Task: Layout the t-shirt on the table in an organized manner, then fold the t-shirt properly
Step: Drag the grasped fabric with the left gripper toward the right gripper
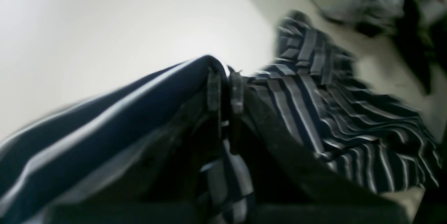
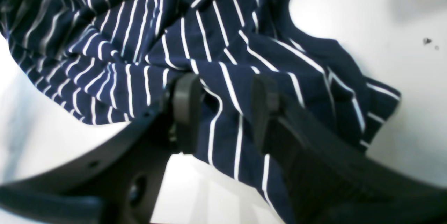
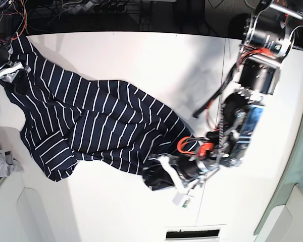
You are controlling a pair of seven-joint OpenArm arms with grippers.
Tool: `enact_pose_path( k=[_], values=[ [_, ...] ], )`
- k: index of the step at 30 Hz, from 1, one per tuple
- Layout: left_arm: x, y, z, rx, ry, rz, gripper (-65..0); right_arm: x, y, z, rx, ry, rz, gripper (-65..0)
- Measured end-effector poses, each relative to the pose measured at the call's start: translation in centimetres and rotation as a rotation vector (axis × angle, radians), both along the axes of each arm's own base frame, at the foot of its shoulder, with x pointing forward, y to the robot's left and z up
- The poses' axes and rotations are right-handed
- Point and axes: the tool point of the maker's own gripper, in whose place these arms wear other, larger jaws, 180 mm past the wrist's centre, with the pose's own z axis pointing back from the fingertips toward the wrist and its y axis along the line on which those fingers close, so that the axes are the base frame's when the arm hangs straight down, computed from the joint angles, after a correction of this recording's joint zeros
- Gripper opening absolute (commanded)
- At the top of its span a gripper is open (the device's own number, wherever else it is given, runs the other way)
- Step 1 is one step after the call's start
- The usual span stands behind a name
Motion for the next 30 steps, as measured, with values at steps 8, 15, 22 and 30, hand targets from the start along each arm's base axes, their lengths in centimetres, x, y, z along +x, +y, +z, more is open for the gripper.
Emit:
enact_pose_path(
  k=[8,15,22,30],
  values=[
    [-4.1,-10.1,-4.0,0.127,0.096,-0.218,-33.7,-1.0,0.7,-1.7,-0.003,0.053,-0.018,-42.1],
    [-6.5,-8.7,-0.5,0.007,0.119,-0.418,-33.8,-0.6,1.1,-1.2,0.043,0.012,-0.026,-42.1],
    [-2.9,0.3,3.8,0.026,-0.086,-0.255,-33.7,-0.6,0.8,-1.2,0.033,0.014,-0.026,-42.1],
    [-1.0,10.9,-0.3,0.029,0.000,0.108,-33.6,-0.6,0.9,-1.2,0.036,0.010,-0.027,-42.1]
  ],
)
